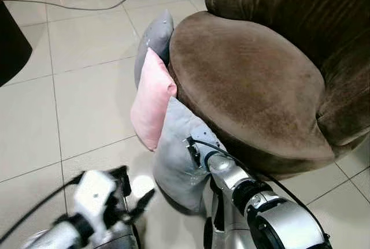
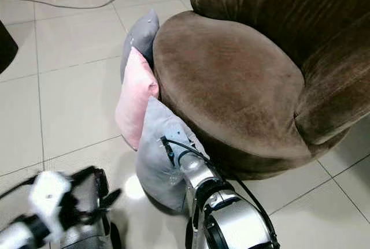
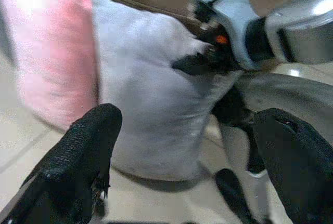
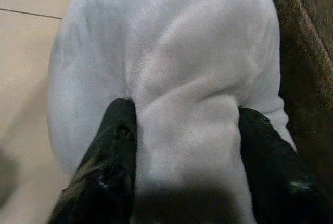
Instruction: Move the pillow to the sofa from floor
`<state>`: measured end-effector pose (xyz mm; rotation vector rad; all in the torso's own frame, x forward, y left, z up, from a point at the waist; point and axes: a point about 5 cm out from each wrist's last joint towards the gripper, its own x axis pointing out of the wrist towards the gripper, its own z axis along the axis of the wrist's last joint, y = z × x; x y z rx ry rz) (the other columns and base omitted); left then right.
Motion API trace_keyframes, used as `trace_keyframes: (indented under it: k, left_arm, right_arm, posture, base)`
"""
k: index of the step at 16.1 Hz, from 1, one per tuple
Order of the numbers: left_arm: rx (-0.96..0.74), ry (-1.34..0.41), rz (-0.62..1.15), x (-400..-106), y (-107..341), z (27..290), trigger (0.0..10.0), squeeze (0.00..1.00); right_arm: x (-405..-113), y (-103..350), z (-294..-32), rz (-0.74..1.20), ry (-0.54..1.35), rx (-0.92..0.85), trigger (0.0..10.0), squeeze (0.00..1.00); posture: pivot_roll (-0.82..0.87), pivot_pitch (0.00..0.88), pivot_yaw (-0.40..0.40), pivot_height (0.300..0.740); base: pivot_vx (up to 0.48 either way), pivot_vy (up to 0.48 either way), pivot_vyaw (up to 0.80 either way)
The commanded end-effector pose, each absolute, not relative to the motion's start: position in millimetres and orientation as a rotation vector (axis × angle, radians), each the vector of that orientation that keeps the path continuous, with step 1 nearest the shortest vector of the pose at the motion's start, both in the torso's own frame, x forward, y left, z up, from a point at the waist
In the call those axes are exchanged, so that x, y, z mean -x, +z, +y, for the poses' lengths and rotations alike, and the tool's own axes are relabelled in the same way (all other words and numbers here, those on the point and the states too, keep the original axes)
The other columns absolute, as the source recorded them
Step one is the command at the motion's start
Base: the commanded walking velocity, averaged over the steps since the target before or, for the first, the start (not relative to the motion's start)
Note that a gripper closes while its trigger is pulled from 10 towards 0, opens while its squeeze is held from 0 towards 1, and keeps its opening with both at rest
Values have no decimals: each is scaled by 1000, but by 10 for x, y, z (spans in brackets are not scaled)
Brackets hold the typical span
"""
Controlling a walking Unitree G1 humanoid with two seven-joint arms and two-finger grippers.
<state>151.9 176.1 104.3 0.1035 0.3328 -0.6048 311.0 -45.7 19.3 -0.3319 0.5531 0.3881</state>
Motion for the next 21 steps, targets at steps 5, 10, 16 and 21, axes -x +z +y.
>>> trace_keyframes:
  k: [5, 10, 16, 21]
  left_arm:
    - [-74, -663, 342, -1508, 1001, 1675, 10000, 0]
    - [8, -603, 395, -1432, 835, 1688, 10000, 0]
    - [-22, -422, 450, -1541, 589, 1879, 10000, 0]
    - [-14, -394, 438, -1730, 453, 1888, 10000, 0]
  right_arm:
    - [-3032, 106, -467, 589, 399, 315, 0, 0]
    - [-3022, 99, -450, 599, 427, 305, 0, 0]
    - [-3088, 163, -469, 593, 452, 295, 0, 0]
    - [-3187, 274, -478, 567, 482, 260, 0, 0]
  posture:
    - [58, 104, -71, 480]
    - [54, 59, -72, 480]
    - [50, 0, -78, 480]
    - [35, 0, -88, 480]
  base:
    - [0, 0, 0]
    - [0, 0, 0]
    - [0, 0, 0]
    - [0, 0, 0]
